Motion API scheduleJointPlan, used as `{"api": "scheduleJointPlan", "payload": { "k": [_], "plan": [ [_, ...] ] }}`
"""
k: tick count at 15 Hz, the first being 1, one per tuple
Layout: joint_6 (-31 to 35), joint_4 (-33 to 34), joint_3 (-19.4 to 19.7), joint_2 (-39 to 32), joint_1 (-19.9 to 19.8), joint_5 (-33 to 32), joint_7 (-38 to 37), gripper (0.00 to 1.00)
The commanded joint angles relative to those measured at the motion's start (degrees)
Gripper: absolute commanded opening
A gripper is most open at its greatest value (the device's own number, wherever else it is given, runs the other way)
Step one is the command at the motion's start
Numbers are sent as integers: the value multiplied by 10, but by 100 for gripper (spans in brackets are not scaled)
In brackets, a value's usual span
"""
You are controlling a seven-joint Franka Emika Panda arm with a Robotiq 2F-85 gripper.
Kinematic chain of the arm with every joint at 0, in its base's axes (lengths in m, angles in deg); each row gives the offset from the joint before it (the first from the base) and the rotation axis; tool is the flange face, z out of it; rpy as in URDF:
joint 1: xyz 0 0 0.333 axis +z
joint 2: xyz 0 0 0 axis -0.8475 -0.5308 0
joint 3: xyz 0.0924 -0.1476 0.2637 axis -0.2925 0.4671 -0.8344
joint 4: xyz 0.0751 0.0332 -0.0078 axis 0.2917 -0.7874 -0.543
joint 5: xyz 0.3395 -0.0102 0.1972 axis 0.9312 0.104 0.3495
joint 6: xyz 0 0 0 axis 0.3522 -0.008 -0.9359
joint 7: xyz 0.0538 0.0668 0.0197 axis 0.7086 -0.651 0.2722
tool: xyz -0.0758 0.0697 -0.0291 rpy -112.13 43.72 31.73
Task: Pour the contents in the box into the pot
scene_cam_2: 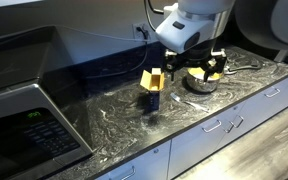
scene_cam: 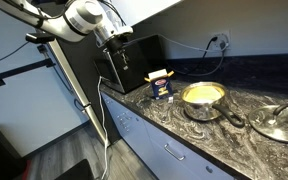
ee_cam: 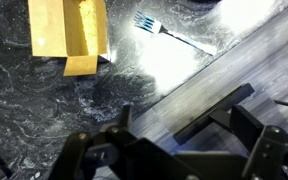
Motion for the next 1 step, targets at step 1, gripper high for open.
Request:
{"api": "scheduleJointPlan", "payload": {
  "k": [1],
  "plan": [
    [-2,0,11,1,11,1,1,100]
  ]
}}
